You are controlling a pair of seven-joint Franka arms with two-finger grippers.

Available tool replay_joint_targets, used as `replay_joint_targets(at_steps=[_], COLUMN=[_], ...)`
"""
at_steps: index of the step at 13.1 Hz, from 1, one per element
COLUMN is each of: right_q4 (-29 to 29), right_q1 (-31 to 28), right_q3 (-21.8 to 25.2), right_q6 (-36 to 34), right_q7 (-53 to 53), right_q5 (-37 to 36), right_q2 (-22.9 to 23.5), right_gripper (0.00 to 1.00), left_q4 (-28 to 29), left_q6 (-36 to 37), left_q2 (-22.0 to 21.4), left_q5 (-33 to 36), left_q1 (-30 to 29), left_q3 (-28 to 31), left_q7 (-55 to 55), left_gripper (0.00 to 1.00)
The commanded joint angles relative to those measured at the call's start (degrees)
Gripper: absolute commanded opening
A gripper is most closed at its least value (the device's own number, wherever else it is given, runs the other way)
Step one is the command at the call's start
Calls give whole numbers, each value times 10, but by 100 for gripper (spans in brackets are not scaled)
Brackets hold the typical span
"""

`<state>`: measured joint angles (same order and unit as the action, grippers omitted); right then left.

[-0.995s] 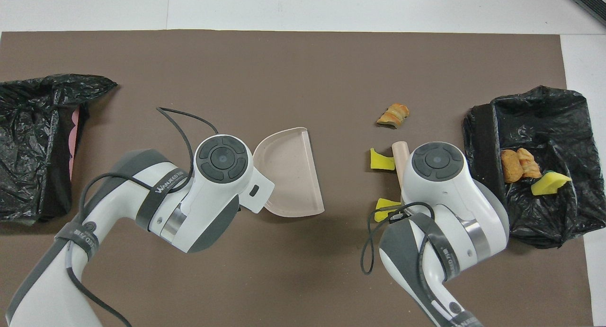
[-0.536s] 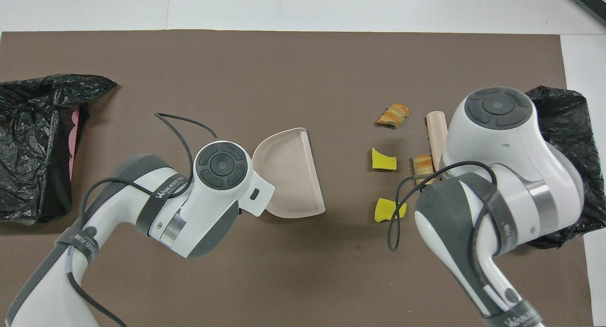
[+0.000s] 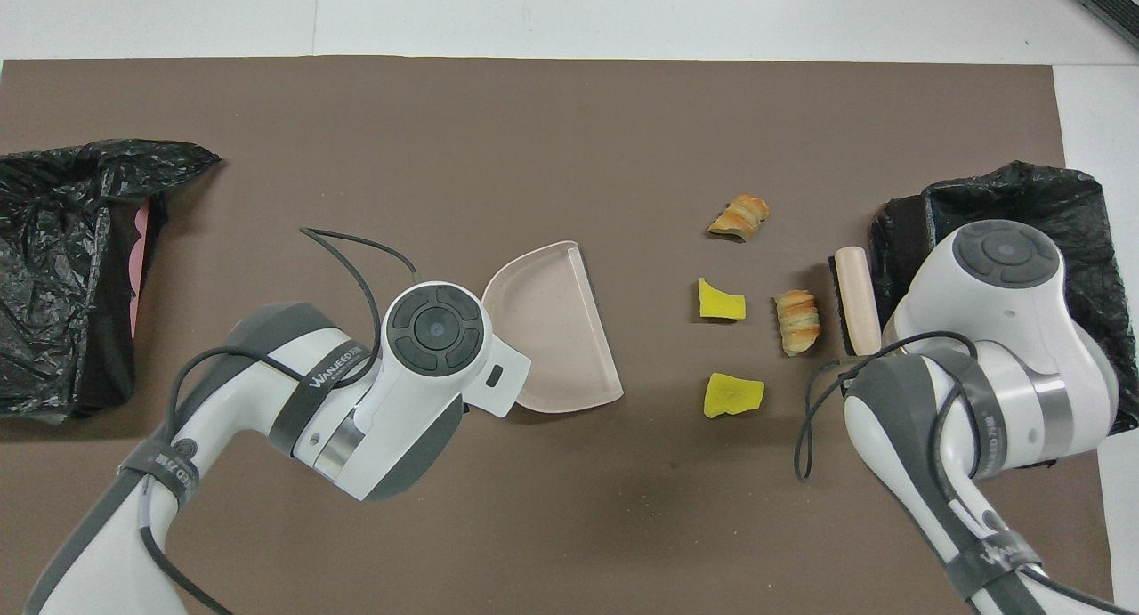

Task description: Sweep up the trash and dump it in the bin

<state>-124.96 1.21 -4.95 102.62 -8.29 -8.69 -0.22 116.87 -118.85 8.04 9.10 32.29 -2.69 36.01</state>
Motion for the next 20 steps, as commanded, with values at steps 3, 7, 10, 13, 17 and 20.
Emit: replay_joint_targets(at_steps=[3, 7, 10, 13, 17, 20], right_q4=[-27, 15, 27, 30, 78, 111], right_q1=[50, 119, 163, 202, 208, 199], right_q3=[-10, -11, -11, -12, -11, -7], right_q6=[10, 19, 12, -1, -34, -51], right_q7=[58, 54, 52, 49, 49, 49], right_q5=[53, 133, 213, 229, 246, 236], right_q2=[-21, 33, 34, 27, 28, 33], right_gripper=[0, 0, 0, 0, 0, 0], left_q4=[37, 49, 58, 61, 78, 74], left_q6=[-9, -9, -30, -45, -77, -78], left_q2=[-28, -36, -29, -29, -32, -29], left_q5=[9, 7, 7, 7, 7, 7], left_q1=[27, 28, 34, 33, 29, 26], left_q3=[5, 4, 5, 5, 5, 5], left_q7=[-16, -18, -18, -13, -6, -2], left_gripper=[0, 0, 0, 0, 0, 0])
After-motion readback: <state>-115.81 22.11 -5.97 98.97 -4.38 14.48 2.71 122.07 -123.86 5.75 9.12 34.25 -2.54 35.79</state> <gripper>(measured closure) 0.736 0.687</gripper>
